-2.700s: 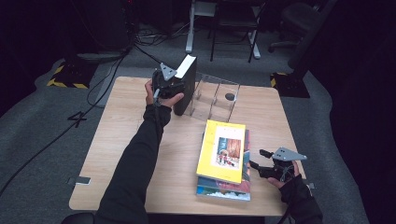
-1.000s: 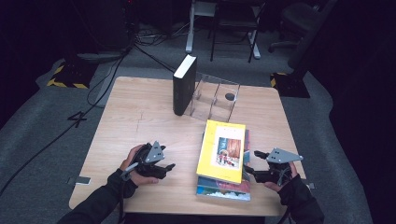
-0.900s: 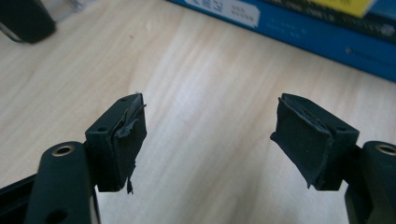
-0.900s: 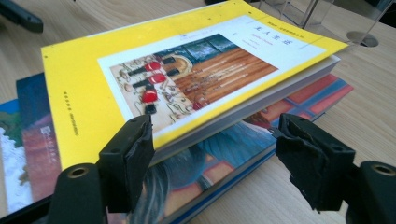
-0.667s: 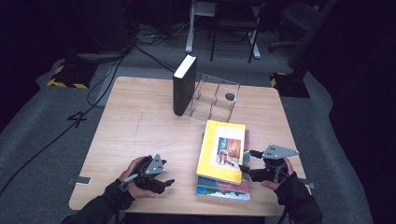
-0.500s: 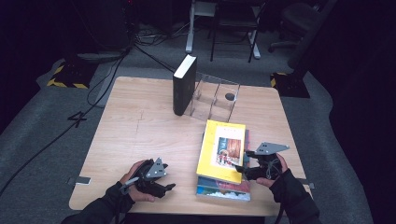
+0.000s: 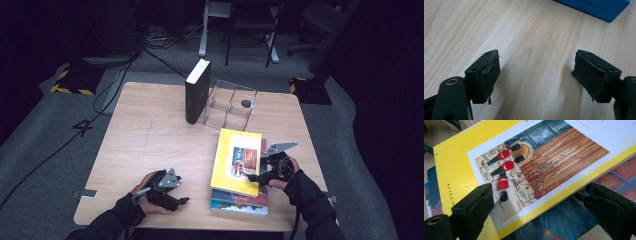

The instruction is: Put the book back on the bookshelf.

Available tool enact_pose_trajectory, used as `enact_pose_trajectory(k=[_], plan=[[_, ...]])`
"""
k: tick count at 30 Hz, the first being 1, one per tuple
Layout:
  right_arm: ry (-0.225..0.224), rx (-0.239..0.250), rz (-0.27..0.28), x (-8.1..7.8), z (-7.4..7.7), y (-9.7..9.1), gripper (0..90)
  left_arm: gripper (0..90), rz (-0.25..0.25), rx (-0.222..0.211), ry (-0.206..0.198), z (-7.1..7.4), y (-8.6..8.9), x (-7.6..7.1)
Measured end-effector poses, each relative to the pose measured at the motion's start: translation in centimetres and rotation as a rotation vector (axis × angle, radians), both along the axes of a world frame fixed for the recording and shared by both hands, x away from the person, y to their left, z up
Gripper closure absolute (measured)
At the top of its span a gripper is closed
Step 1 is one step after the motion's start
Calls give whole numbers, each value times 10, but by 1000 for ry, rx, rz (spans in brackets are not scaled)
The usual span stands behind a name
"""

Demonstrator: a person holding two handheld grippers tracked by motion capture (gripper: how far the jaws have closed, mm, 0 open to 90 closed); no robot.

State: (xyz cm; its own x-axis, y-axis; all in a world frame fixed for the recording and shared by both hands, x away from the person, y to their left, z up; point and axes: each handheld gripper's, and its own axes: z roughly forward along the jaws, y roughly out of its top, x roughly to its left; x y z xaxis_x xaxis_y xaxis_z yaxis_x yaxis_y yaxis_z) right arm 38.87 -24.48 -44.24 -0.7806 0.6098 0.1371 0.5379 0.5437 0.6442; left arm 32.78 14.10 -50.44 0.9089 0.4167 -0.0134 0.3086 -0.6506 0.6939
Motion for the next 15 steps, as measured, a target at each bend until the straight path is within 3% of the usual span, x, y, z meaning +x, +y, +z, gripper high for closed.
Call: enact_pose_trajectory(k=[6, 11, 15], plan=[[-32, -4, 15, -1, 0, 2, 92, 168, 26, 4, -2, 0, -8, 24], [-92, -10, 22, -3, 3, 3, 158, 182, 40, 0, -2, 0, -24, 55], [-95, 11, 25, -2, 3, 1, 166, 208, 52, -6, -4, 1, -41, 83]])
